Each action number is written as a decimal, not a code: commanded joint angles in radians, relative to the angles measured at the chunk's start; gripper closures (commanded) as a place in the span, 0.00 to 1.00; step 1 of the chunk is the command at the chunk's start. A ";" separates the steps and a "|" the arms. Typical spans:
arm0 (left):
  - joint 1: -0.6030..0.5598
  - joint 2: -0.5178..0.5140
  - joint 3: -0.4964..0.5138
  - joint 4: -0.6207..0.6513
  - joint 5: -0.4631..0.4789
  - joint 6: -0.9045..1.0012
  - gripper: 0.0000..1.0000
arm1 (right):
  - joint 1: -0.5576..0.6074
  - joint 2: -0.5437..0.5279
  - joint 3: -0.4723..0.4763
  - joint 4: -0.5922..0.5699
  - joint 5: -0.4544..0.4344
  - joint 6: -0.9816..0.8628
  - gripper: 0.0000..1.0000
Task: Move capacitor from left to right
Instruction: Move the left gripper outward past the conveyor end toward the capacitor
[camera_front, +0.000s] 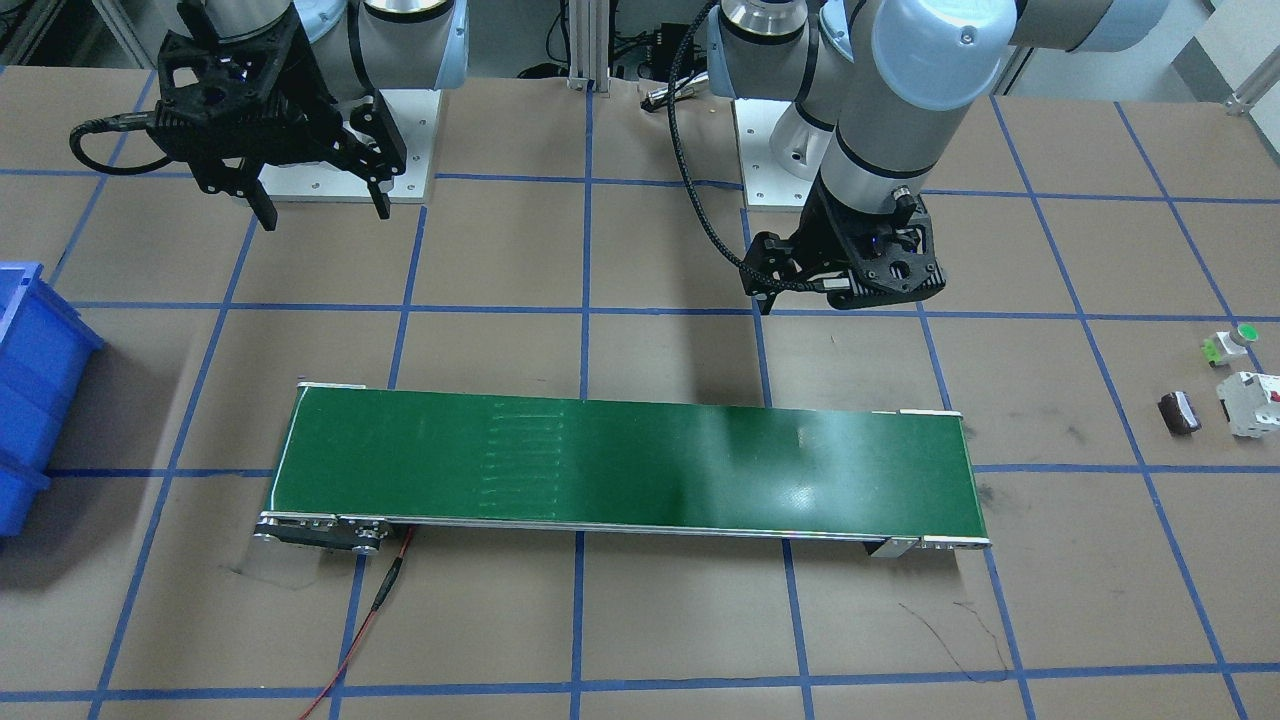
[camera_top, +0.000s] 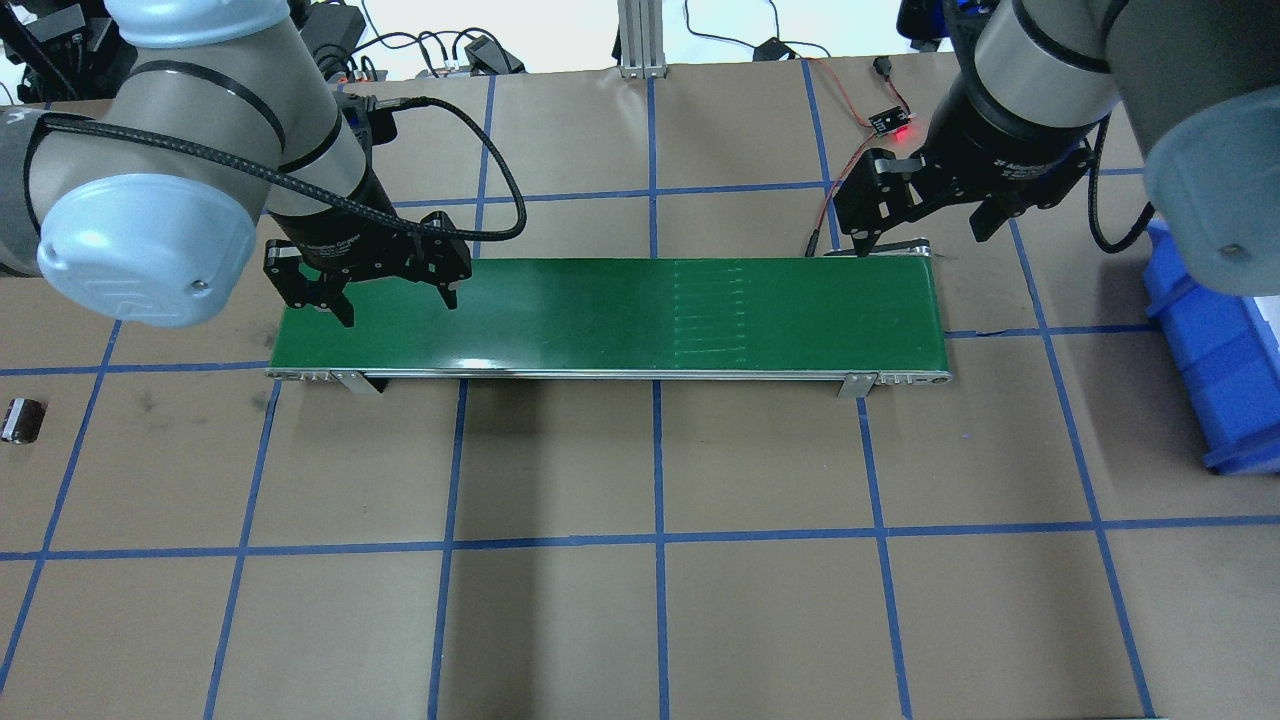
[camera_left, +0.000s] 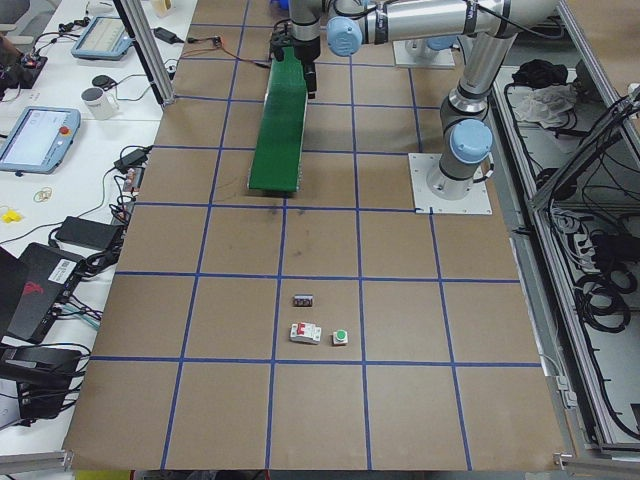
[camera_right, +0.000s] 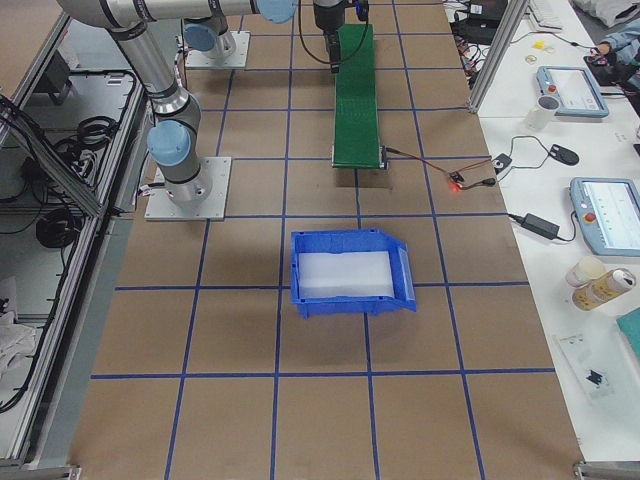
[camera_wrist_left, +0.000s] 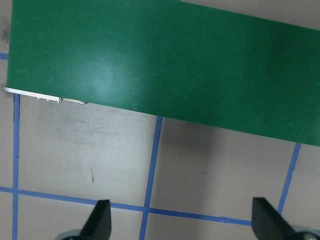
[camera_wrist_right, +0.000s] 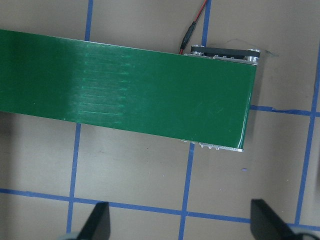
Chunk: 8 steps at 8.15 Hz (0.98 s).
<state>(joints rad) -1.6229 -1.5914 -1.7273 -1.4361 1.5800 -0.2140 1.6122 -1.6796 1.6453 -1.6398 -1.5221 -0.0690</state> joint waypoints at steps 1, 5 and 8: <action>0.015 0.002 0.000 0.008 0.002 0.049 0.00 | 0.000 0.000 0.001 0.000 -0.001 0.000 0.00; 0.214 0.014 0.003 0.008 -0.006 0.382 0.00 | 0.000 0.001 0.004 0.000 -0.001 0.000 0.00; 0.462 0.002 -0.012 0.078 -0.009 0.644 0.00 | -0.001 0.006 0.004 0.000 0.002 0.000 0.00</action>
<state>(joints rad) -1.3295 -1.5758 -1.7251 -1.4220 1.5793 0.2399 1.6122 -1.6755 1.6490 -1.6399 -1.5219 -0.0690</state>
